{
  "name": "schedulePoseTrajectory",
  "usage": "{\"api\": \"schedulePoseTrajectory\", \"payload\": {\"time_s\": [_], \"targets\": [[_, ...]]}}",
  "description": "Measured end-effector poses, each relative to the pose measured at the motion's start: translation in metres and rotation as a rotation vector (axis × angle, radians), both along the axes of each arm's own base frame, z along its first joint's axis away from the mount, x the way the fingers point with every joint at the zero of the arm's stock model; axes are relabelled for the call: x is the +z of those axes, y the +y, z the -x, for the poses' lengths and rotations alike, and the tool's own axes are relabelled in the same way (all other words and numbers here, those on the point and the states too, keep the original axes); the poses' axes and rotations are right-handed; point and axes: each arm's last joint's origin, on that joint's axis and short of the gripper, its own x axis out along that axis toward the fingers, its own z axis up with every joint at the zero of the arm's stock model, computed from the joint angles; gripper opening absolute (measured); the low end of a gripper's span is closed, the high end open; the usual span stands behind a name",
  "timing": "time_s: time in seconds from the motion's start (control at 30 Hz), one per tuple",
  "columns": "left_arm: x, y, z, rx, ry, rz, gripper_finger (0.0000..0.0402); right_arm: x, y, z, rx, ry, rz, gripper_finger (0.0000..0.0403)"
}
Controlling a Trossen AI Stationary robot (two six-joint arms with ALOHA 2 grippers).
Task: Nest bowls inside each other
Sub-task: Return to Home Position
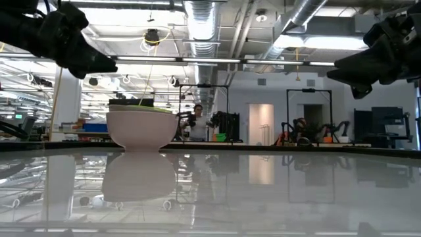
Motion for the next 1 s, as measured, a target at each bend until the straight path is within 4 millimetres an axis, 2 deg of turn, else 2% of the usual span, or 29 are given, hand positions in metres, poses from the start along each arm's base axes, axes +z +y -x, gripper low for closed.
{"api": "schedulePoseTrajectory", "payload": {"time_s": [0.23,0.4,0.57,0.7,0.8,1.0], "targets": [[-0.006,0.0,0.0,-0.006,0.034,0.026,0.0128,0.0,0.0,0.0,0.0,0.004,0.0,0.0166],[0.002,-0.005,-0.002,-0.174,-0.024,-0.114,0.0128,-0.001,0.0,0.0,-0.001,0.005,0.0,0.0166],[0.011,-0.005,-0.002,-0.149,-0.122,-0.096,0.0128,-0.001,0.0,0.0,0.0,0.006,-0.001,0.0166],[0.01,-0.004,0.0,-0.144,-0.114,-0.086,0.0128,-0.001,0.0,0.0,-0.001,0.008,-0.002,0.0166],[0.011,-0.003,0.005,-0.082,-0.135,-0.068,0.0128,-0.001,0.0,0.0,-0.001,0.009,-0.003,0.0166],[0.018,0.004,0.016,0.184,-0.301,0.134,0.0128,-0.001,0.0,0.0,-0.001,0.009,-0.003,0.0166]]}}
